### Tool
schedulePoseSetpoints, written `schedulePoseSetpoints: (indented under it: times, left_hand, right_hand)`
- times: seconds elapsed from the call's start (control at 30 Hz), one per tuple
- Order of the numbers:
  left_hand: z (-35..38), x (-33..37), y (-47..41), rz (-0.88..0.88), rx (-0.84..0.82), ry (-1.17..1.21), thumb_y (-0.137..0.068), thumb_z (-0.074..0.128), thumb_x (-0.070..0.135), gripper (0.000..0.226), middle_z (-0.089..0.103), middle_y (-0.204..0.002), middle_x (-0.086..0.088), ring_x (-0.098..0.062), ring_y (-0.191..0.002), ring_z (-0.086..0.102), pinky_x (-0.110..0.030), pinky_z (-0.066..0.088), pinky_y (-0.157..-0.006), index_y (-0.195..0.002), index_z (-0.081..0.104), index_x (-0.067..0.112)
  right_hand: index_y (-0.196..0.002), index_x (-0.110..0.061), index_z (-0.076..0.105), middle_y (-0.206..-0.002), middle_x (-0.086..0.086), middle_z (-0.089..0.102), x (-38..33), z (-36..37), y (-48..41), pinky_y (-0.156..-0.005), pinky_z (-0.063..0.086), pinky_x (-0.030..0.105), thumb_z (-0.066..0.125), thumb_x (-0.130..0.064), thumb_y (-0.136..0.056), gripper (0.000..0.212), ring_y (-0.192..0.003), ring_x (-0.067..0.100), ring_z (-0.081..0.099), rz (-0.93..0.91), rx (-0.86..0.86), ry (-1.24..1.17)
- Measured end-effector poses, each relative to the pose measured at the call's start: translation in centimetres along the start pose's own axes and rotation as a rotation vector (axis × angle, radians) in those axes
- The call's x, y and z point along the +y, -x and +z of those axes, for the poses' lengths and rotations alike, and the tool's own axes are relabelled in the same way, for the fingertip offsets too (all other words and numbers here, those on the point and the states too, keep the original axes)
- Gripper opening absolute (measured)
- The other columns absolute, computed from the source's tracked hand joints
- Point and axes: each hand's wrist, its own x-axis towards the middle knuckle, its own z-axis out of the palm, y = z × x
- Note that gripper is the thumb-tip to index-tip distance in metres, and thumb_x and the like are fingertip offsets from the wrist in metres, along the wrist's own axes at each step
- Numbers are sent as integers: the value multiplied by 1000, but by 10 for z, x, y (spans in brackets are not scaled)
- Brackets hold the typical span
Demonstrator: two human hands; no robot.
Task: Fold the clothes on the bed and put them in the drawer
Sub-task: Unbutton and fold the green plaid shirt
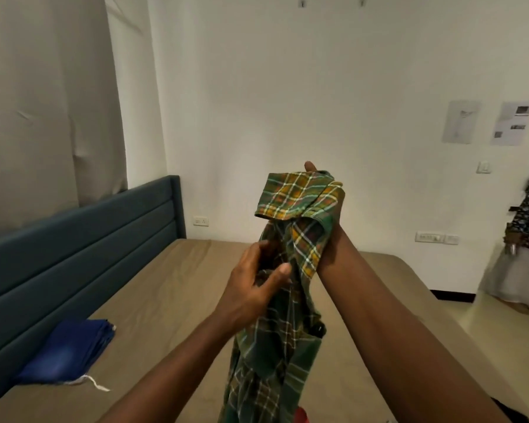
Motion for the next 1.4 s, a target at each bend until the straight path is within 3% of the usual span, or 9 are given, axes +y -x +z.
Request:
schedulePoseSetpoints:
  times: [0.17, 0.33, 0.4, 0.57, 0.73, 0.83, 1.03, 1.2, 1.4]
  left_hand:
    - [6, -18, -10, -1, -200, -418, -65, 84, 68, 134, 10, -167, 7, -18, -149, 28, -41, 34, -120, -161, -4, 37]
    - [-11, -37, -14, -373, 129, 56, -94, 63, 9, 22, 76, -103, -6, -23, -96, 74, -49, 61, -89, -111, 71, 21]
    - [-34, -35, -21, -456, 220, 193, -98, 52, -1, 28, 77, -91, -14, -26, -81, 75, -42, 64, -72, -95, 74, 15]
    - [-89, 1, -48, -463, 213, 214, -96, 56, -5, 26, 72, -77, -7, -19, -69, 69, -22, 57, -56, -86, 74, 10]
    - [-111, 29, -81, -517, 7, 90, -96, 54, -1, 21, 70, -98, -15, -25, -86, 65, -41, 59, -89, -87, 68, 11]
    - [-114, 46, -87, -529, -207, -70, -95, 57, 5, 8, 70, -113, -18, -30, -100, 69, -41, 56, -92, -95, 63, 10]
    - [-118, 51, -93, -435, -248, -264, -95, 67, 28, 63, 58, -133, -14, -29, -117, 62, -48, 56, -100, -148, 38, 11]
    - [-145, 20, -47, -207, 72, -306, -92, 52, 73, 68, 65, -130, -2, -21, -112, 65, -38, 54, -91, -144, 50, 28]
    - [-152, -68, 36, -145, -21, -67, -91, 71, 50, 48, 68, -117, 10, -7, -103, 68, -27, 59, -85, -134, 54, 35]
  right_hand:
    - [-152, -24, 46, -146, 10, 55, 4, 23, -36, -92, 54, 49, 41, -67, -97, 70, -129, 35, 56, -208, 86, -144]
    - [-111, -17, 66, -119, 3, 61, -15, 31, -43, -98, 44, 42, 53, -57, -93, 46, -103, 25, 62, -329, 144, -261]
    - [-112, -8, 69, -121, 11, 67, -28, 15, -58, -97, 50, 40, 64, -48, -81, 52, -104, 31, 65, -340, 238, -207]
    - [-152, -16, 39, -152, 13, 41, 0, -5, -16, -105, 50, 43, 58, -13, -77, 77, -132, 30, 50, -266, 476, 990]
    - [-124, -18, 66, -124, 5, 62, 117, 18, 66, -95, 47, 46, 70, -15, -85, 39, -117, 24, 55, -1117, -410, 1574]
    - [-148, -22, 47, -152, 10, 48, 153, 23, 44, -112, 34, 54, 65, -30, -91, 60, -142, 36, 40, -1335, -470, 2130]
    - [-113, -18, 69, -111, 1, 67, 136, 73, 11, -124, 17, 48, 46, -23, -103, 25, -125, 30, 53, -959, -556, 2792]
    - [-112, -16, 67, -90, 8, 73, 123, 84, 1, -79, 44, 42, 52, -33, -101, 26, -77, 33, 68, -988, -404, 2396]
    - [-111, -29, 65, -92, -4, 69, 107, 86, -4, -63, 44, 33, 51, -49, -102, 27, -82, 22, 63, -675, -109, 2040]
